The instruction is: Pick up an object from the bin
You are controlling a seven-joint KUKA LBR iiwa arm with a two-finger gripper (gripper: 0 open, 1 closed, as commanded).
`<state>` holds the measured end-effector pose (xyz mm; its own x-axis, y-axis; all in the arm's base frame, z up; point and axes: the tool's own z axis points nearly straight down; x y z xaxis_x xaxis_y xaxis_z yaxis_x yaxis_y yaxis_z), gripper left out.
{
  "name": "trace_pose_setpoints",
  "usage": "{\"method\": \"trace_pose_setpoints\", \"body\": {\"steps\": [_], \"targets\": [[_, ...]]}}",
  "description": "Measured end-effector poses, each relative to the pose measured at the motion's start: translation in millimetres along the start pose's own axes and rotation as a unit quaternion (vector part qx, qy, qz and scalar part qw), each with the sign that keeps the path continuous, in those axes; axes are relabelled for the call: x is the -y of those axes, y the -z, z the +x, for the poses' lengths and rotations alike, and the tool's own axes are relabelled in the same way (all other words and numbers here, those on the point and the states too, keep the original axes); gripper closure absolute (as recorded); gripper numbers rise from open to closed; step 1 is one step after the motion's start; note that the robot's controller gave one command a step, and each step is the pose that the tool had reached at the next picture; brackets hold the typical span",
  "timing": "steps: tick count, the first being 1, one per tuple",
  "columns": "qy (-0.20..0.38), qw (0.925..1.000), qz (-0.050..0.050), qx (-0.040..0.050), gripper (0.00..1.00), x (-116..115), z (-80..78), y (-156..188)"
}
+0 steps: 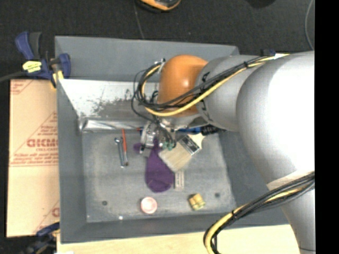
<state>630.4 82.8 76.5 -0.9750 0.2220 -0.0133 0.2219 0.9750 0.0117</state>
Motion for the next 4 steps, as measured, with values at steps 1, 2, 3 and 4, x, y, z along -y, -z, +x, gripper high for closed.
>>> {"method": "trace_pose_setpoints", "body": {"steps": [1,2,3,4], "targets": [[0.0,1.0,0.0,0.0005,1.0,0,-0.2,5],[0.0,1.0,0.0,-0.0001,1.0,1,0.0,16],[-0.001,1.0,0.0,0.0009,1.0,0,-0.8,32],[-0.001,1.0,0.0,0.0007,1.0,1,-1.2,58]]}}
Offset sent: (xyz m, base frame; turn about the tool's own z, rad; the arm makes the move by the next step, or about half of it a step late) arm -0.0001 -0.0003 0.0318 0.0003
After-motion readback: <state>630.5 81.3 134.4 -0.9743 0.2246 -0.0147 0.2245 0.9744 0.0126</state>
